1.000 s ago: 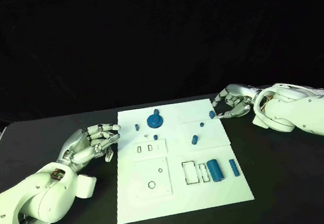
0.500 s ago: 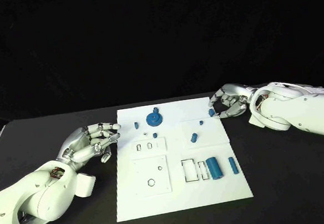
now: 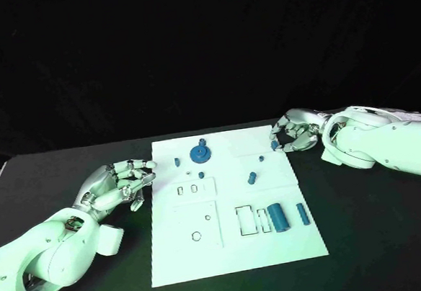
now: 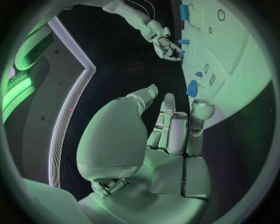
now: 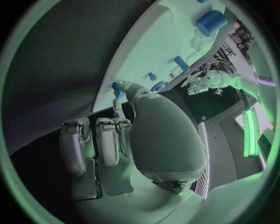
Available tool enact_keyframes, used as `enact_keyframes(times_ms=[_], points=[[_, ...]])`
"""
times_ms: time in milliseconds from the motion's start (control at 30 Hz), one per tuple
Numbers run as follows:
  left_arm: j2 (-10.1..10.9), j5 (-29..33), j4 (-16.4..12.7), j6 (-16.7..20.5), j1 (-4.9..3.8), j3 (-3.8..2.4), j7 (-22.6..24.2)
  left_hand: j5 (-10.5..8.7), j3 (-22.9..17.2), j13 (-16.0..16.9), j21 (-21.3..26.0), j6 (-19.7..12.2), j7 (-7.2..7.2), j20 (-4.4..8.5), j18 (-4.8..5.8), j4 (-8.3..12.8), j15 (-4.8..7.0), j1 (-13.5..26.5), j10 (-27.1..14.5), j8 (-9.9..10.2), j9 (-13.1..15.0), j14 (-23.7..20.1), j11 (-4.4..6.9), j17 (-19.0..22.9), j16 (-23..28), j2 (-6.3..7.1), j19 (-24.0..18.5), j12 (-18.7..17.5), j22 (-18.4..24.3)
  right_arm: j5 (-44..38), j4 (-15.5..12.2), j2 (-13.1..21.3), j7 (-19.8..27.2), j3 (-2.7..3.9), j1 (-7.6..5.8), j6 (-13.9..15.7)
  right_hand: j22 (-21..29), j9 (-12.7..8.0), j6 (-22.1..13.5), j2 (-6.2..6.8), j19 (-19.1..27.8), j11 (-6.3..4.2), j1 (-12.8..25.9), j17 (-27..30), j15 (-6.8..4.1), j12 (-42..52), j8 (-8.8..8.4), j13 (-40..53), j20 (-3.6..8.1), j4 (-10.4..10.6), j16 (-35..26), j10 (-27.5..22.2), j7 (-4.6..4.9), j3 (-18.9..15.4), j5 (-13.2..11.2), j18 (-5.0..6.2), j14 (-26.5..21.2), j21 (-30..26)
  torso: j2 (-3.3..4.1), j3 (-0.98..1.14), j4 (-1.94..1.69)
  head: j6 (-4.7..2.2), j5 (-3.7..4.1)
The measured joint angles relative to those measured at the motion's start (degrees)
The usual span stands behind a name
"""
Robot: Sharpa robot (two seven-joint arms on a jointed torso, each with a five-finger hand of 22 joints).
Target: Assemble the parts on the task board
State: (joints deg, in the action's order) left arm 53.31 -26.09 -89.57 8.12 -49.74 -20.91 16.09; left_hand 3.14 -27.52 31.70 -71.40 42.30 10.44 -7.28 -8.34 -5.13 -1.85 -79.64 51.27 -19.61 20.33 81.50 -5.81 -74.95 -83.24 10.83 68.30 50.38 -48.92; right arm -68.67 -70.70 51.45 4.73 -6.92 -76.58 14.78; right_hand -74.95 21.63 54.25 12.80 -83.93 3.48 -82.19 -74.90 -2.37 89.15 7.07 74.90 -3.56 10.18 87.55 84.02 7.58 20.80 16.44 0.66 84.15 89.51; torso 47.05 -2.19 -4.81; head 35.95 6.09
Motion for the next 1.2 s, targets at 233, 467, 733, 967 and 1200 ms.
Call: enact_keyframes(times_ms=[233, 467, 733, 967, 1200], points=[[-0.02, -0.17, 0.06, -0.13, 0.02, 0.00, -0.14, 0.00, 0.00, 0.00, 0.00, 0.00, 0.00, 0.00, 0.00, 0.00, 0.00, 0.00, -0.18, 0.00, 0.00, 0.00, 0.18, 0.00, 0.00, 0.00, 0.00, 0.00, 0.00, 0.00, 0.28, -0.57, -0.03, 0.00, 0.02, -0.19, 0.00, 0.02, 0.29, -0.22, -0.18, 0.00, 0.09, 0.00, -0.21, 0.22, 0.00, 0.00, 0.18, -0.04, 0.00, 0.00, 0.12, 0.67, 0.00, 0.09, -0.21, 0.24, 0.02, -0.04, -0.02, 0.18, -0.06], [-0.04, -0.41, 0.09, -0.36, 0.07, 0.00, -0.28, 0.00, -0.16, 0.06, 0.00, 0.00, 0.00, 0.00, 0.00, -0.16, 0.00, 0.00, -0.18, 0.00, -0.01, 0.00, 0.18, 0.01, -0.22, 0.00, -0.01, 0.00, -0.10, -0.27, 0.45, -0.98, -0.13, 0.00, 0.05, -0.17, 0.01, 0.01, 0.29, -0.29, -0.18, 0.00, 0.16, 0.00, -0.21, 0.22, 0.00, 0.00, 0.17, -0.20, 0.00, 0.00, 0.12, 0.83, -0.01, 0.10, -0.21, 0.24, -0.02, -0.04, -0.03, 0.37, -0.07], [0.00, -0.58, 0.09, -0.60, 0.12, 0.00, -0.44, 0.00, -0.16, 0.06, -0.18, 0.00, 0.00, 0.00, 0.00, -0.16, 0.00, 0.23, -0.30, 0.00, -0.01, 0.00, 0.06, 0.01, -0.22, -0.23, -0.01, 0.19, -0.20, -1.10, 0.85, -1.17, -0.41, -0.01, 0.12, 0.09, 0.01, 0.01, 0.29, -0.29, -0.18, 0.00, 0.16, 0.00, -0.20, 0.22, 0.00, 0.05, 0.17, -0.06, 0.00, 0.00, 0.12, 0.97, -0.01, 0.11, -0.21, 0.24, -0.05, -0.01, -0.02, 0.32, -0.02], [0.02, -0.70, 0.11, -0.85, 0.16, 0.00, -0.63, 0.00, -0.16, 0.05, -0.22, 0.00, 0.00, 0.00, 0.00, -0.16, 0.00, 0.23, -0.39, 0.00, -0.01, 0.00, -0.03, 0.01, -0.22, -0.23, -0.01, 0.21, -0.25, -1.83, 0.91, -1.22, -0.80, -0.01, 0.18, 0.74, 0.02, -0.17, 0.12, 0.30, -0.18, 0.00, 0.76, 0.00, -0.20, 0.22, 0.00, 0.04, 0.17, 0.10, 0.00, 0.00, 0.29, 1.13, -0.07, 0.12, -0.21, 0.23, -0.05, 0.06, -0.01, 0.24, 0.05], [0.04, -0.76, 0.12, -1.08, 0.19, 0.00, -0.82, 0.00, -0.16, 0.05, -0.22, 0.00, 0.00, 0.00, 0.00, -0.16, 0.00, 0.22, -0.39, 0.00, -0.01, 0.00, -0.03, 0.02, -0.22, -0.23, -0.01, 0.21, -0.25, -2.22, 0.90, -1.23, -1.08, -0.01, 0.18, 1.20, 0.03, -0.33, -0.19, 1.07, -0.18, 0.00, 1.53, 0.00, -0.19, 0.22, -0.44, 0.04, 0.17, 0.10, 0.00, 0.00, 0.59, 1.13, -0.50, 0.12, -0.21, 0.23, -0.03, 0.08, 0.00, 0.22, 0.07]])
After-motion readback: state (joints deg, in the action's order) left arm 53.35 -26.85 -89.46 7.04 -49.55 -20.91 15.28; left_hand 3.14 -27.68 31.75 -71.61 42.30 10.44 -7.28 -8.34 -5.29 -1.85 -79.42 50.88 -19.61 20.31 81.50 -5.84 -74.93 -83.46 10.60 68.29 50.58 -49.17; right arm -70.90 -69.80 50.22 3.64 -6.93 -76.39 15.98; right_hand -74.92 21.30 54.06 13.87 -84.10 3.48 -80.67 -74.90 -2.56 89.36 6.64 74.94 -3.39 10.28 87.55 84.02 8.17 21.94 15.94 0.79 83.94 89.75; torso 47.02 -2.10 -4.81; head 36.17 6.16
